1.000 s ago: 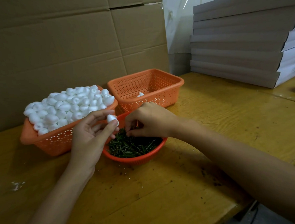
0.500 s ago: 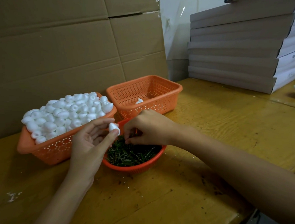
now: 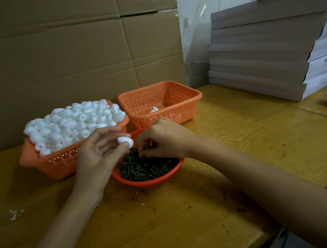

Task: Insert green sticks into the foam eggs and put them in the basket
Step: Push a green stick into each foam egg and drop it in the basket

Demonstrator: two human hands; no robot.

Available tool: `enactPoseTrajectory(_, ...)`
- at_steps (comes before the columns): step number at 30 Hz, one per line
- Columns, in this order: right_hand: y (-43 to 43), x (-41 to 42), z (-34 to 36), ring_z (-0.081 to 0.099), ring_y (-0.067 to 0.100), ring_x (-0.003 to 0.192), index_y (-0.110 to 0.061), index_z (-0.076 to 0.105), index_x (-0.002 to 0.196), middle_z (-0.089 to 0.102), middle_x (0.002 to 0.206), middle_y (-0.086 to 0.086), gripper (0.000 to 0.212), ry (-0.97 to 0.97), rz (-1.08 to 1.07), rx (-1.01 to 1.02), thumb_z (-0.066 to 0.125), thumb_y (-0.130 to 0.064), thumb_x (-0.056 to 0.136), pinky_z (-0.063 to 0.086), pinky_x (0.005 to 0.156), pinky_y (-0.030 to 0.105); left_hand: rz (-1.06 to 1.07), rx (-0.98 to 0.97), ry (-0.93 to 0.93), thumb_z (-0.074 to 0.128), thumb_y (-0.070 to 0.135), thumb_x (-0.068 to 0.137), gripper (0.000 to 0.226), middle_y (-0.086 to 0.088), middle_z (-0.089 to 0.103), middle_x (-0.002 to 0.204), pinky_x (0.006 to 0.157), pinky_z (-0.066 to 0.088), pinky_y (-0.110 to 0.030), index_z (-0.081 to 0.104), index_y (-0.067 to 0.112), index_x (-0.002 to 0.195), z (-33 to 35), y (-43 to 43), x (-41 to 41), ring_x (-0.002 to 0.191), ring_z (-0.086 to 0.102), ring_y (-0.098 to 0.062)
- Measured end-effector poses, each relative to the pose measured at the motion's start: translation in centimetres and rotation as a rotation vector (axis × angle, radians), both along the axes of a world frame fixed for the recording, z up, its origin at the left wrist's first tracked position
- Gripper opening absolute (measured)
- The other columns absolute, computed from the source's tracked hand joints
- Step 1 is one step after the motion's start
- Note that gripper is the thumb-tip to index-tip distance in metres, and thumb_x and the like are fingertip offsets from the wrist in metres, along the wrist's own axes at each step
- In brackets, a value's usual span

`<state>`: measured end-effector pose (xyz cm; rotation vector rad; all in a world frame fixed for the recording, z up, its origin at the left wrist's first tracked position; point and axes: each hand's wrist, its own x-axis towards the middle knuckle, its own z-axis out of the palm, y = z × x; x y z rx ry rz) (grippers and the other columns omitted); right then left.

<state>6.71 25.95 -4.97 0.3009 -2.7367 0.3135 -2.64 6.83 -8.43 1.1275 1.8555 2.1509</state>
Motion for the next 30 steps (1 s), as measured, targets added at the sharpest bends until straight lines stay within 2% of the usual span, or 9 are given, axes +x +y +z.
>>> enactPoseTrajectory(2, 0.01, 0.00, -0.01, 0.069, 0.011, 0.087, -0.024, 0.078, 0.096, 0.076, 0.093, -0.011, 0.008, 0.007, 0.001, 0.003, 0.078, -0.030, 0.091, 0.054, 0.077, 0.041, 0.005, 0.002, 0.005, 0.084, 0.001, 0.082, 0.035, -0.005, 0.082, 0.106, 0.086, 0.061, -0.021, 0.068, 0.014, 0.111, -0.02, -0.03, 0.07, 0.102, 0.079, -0.019)
enactPoseTrajectory(7, 0.00, -0.02, -0.01, 0.068, 0.010, 0.086, -0.024, 0.077, 0.096, 0.075, 0.092, -0.012, 0.008, 0.011, 0.004, 0.015, 0.077, -0.030, 0.091, 0.054, 0.076, 0.040, -0.006, -0.026, 0.056, 0.085, 0.005, 0.080, 0.023, -0.004, 0.082, 0.106, 0.088, 0.061, -0.022, 0.075, 0.013, 0.100, -0.12, -0.01, 0.18, 0.105, 0.078, -0.019)
enactPoseTrajectory(12, -0.04, 0.01, 0.04, 0.069, 0.011, 0.087, -0.024, 0.078, 0.097, 0.076, 0.094, -0.011, 0.009, 0.006, 0.006, 0.014, 0.077, -0.030, 0.091, 0.054, 0.077, 0.040, -0.021, -0.012, 0.026, 0.076, 0.001, 0.090, 0.021, -0.004, 0.082, 0.108, 0.080, 0.062, -0.022, 0.078, 0.013, 0.107, -0.14, 0.07, -0.21, 0.105, 0.078, -0.020)
enactPoseTrajectory(16, -0.01, 0.00, 0.06, 0.070, 0.012, 0.088, -0.023, 0.079, 0.098, 0.076, 0.094, -0.009, 0.010, 0.004, 0.010, 0.014, 0.078, -0.030, 0.092, 0.055, 0.077, 0.041, 0.003, -0.014, 0.061, 0.072, 0.002, 0.095, 0.023, -0.003, 0.082, 0.110, 0.081, 0.062, -0.022, 0.081, 0.019, 0.107, -0.20, -0.01, -0.41, 0.096, 0.078, -0.022)
enactPoseTrajectory(21, 0.02, -0.03, 0.01, 0.069, 0.011, 0.088, -0.023, 0.078, 0.097, 0.075, 0.093, -0.010, 0.009, 0.002, 0.014, 0.018, 0.077, -0.030, 0.091, 0.054, 0.077, 0.041, -0.027, 0.008, 0.009, 0.079, 0.009, 0.087, 0.039, -0.003, 0.082, 0.113, 0.085, 0.063, -0.026, 0.070, 0.018, 0.124, -0.18, 0.04, -0.08, 0.107, 0.078, -0.019)
enactPoseTrajectory(25, -0.03, -0.06, 0.01, 0.068, 0.011, 0.086, -0.024, 0.077, 0.096, 0.075, 0.092, -0.011, 0.008, 0.010, 0.011, 0.026, 0.077, -0.030, 0.091, 0.054, 0.076, 0.040, -0.015, -0.046, 0.081, 0.081, -0.003, 0.086, 0.025, -0.001, 0.082, 0.111, 0.095, 0.061, -0.029, 0.077, 0.012, 0.106, -0.39, -0.03, -0.18, 0.111, 0.076, -0.018)
enactPoseTrajectory(27, -0.02, -0.05, 0.01, 0.069, 0.010, 0.086, -0.024, 0.077, 0.096, 0.075, 0.092, -0.011, 0.008, 0.009, 0.012, 0.024, 0.077, -0.030, 0.092, 0.054, 0.076, 0.040, -0.014, -0.058, 0.100, 0.080, -0.001, 0.088, 0.023, 0.001, 0.082, 0.111, 0.093, 0.061, -0.026, 0.079, 0.014, 0.105, -0.41, -0.02, -0.13, 0.112, 0.076, -0.016)
enactPoseTrajectory(30, 0.00, -0.04, 0.00, 0.069, 0.010, 0.087, -0.024, 0.078, 0.097, 0.076, 0.093, -0.011, 0.009, 0.006, 0.010, 0.025, 0.077, -0.031, 0.092, 0.054, 0.076, 0.039, -0.017, -0.033, 0.069, 0.077, 0.011, 0.091, 0.021, 0.001, 0.082, 0.111, 0.082, 0.062, -0.022, 0.079, 0.018, 0.110, -0.26, 0.12, -0.04, 0.111, 0.076, -0.015)
